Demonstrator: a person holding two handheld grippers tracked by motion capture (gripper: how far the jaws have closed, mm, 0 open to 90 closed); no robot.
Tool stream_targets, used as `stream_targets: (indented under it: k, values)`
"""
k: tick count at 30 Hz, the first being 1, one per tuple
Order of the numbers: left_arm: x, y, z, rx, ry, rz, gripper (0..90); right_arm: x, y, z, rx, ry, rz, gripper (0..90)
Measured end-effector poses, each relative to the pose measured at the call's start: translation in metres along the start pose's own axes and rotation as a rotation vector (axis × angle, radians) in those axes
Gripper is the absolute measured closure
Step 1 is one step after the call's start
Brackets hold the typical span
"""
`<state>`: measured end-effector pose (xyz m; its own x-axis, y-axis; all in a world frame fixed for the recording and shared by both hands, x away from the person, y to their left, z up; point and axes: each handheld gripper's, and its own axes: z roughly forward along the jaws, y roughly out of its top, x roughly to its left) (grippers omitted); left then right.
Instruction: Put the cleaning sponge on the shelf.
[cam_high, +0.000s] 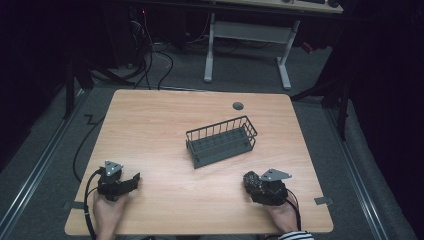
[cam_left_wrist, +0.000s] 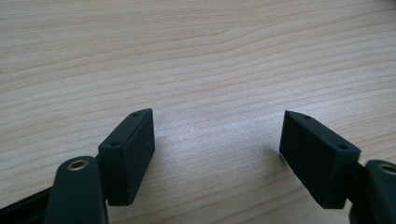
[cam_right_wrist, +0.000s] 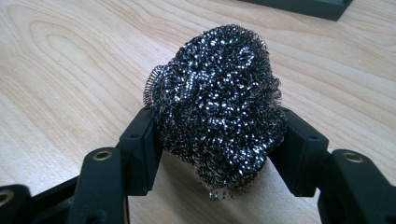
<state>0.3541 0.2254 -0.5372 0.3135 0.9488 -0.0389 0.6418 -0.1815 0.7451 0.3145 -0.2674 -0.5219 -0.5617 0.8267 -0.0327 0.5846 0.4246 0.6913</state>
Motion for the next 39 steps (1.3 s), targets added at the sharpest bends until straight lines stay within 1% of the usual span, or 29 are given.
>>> stream_targets:
  k: [4, 8, 9, 13, 17, 22, 26, 29, 32, 34, 36, 39]
  values:
    - [0.000, 0.000, 0.000, 0.000, 0.000, 0.000, 27.2, 0.001, 0.001, -0.004, -0.021, 0.016, 0.006, 40.6]
    - [0.000, 0.000, 0.000, 0.000, -0.001, -0.001, 27.1, 0.002, 0.004, -0.010, -0.032, 0.029, 0.002, 40.6]
    - [0.000, 0.000, 0.000, 0.000, 0.000, 0.000, 27.1, 0.001, 0.006, -0.011, -0.039, 0.035, -0.002, 40.6]
    - [-0.001, 0.000, 0.000, 0.002, 0.005, 0.007, 27.2, 0.001, 0.011, -0.018, -0.066, 0.066, 0.006, 40.6]
    - [-0.002, 0.000, 0.001, 0.005, 0.008, 0.017, 26.6, 0.001, 0.018, -0.024, -0.078, 0.093, 0.005, 40.5]
    - [-0.002, 0.000, 0.001, 0.006, 0.006, 0.016, 26.6, -0.001, 0.024, -0.029, -0.083, 0.104, 0.009, 40.5]
    - [-0.002, 0.000, 0.001, 0.006, 0.006, 0.017, 26.5, -0.005, 0.032, -0.036, -0.105, 0.117, 0.022, 40.4]
    - [-0.002, 0.000, 0.001, 0.005, 0.007, 0.018, 26.5, -0.007, 0.036, -0.039, -0.112, 0.123, 0.025, 40.3]
    - [-0.002, 0.000, 0.001, 0.005, 0.007, 0.018, 26.5, -0.010, 0.042, -0.043, -0.123, 0.129, 0.029, 40.3]
    - [-0.002, 0.000, 0.001, 0.007, 0.007, 0.020, 26.5, -0.012, 0.047, -0.047, -0.142, 0.142, 0.022, 40.2]
    - [-0.002, 0.000, 0.001, 0.007, 0.006, 0.020, 26.5, -0.013, 0.052, -0.049, -0.154, 0.130, 0.013, 40.2]
    - [-0.002, 0.000, 0.001, 0.007, 0.006, 0.020, 26.4, -0.017, 0.062, -0.052, -0.165, 0.139, 0.024, 40.1]
